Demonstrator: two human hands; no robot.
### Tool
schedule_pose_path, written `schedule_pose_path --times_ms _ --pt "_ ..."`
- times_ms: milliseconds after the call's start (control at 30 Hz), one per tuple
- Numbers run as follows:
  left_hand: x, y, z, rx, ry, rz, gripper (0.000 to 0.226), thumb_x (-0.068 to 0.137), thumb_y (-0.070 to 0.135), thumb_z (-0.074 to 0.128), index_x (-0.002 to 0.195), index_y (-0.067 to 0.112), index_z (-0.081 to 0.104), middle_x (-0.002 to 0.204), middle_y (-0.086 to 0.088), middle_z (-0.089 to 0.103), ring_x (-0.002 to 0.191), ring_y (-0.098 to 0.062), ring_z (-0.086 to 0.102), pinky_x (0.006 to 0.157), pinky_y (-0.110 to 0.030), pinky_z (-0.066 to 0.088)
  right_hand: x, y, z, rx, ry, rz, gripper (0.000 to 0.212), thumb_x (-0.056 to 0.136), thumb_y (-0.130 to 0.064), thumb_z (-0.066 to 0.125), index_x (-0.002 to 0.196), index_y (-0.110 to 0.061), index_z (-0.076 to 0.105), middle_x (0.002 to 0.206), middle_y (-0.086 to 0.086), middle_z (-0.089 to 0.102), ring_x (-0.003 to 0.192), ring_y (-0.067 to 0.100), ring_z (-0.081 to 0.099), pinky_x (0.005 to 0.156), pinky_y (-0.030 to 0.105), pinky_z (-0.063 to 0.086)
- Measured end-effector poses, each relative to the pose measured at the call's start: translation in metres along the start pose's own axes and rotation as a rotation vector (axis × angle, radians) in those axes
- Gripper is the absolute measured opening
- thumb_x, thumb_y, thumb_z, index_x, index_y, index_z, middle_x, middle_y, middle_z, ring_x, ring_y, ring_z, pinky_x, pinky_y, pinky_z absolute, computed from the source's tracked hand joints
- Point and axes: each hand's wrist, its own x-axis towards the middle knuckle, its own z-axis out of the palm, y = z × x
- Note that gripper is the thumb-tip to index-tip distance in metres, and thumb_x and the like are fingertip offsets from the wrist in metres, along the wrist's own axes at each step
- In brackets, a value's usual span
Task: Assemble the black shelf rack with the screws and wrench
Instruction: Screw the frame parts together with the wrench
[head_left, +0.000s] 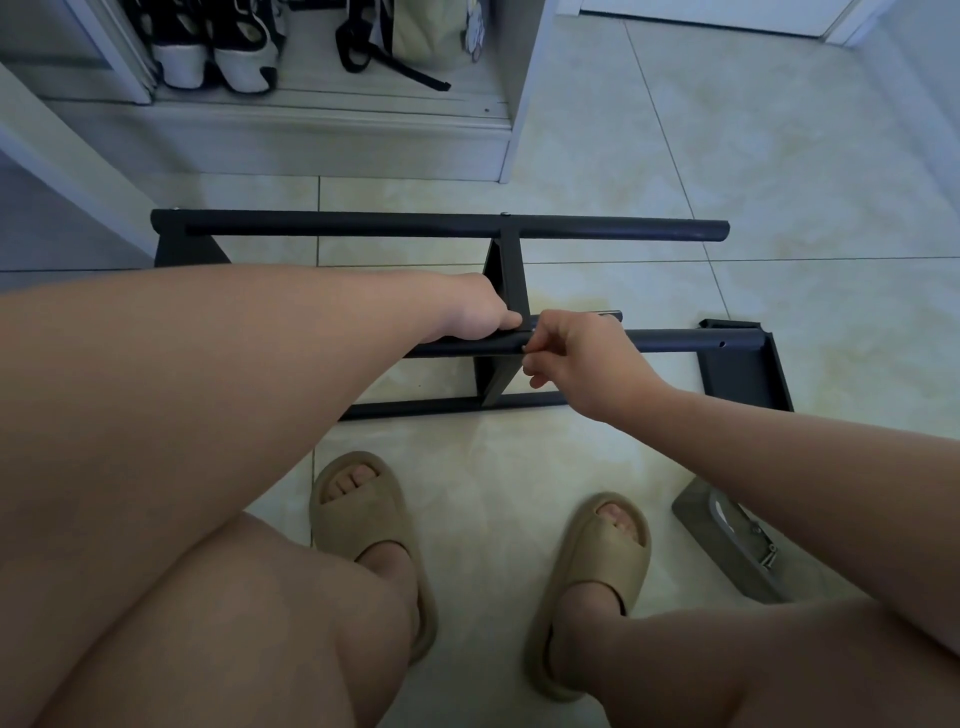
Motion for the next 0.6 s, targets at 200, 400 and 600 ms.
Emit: schedule_pose_path --times_ms 200,400,600 --pt "0.002 -0.001 0.0 -0.023 0.0 -0.013 0.048 0.1 0.047 0.053 0.126 0.008 0.062 0.13 -0.01 0.059 0.118 -0.032 0.054 0.107 -0.042 0.041 0.0 0.0 0.002 -0.054 0.028 -0.028 0.012 0.095 -0.008 0.062 0.084 -0.013 0.061 0.076 0.006 0.074 0.07 0.011 0.07 0.059 0.025 0.052" --pt "0.006 -0.002 0.002 -0.11 0.026 -0.043 0.049 0.096 0.046 0.061 0.132 0.013 0.061 0.135 -0.007 0.057 0.12 -0.03 0.052 0.105 -0.04 0.041 0.007 -0.003 0.006 0.357 0.038 0.169 0.024 0.093 0.001 0.066 0.075 -0.01 0.055 0.067 0.005 0.072 0.066 0.024 0.074 0.082 0.049 0.062" --pt "0.008 -0.005 0.0 -0.145 0.03 -0.063 0.048 0.092 0.049 0.065 0.129 0.018 0.065 0.131 -0.005 0.06 0.118 -0.03 0.054 0.107 -0.043 0.041 0.014 -0.001 0.001 0.144 0.051 0.188 0.024 0.089 -0.016 0.077 0.079 -0.012 0.055 0.065 0.003 0.072 0.053 0.016 0.069 0.065 0.044 0.063"
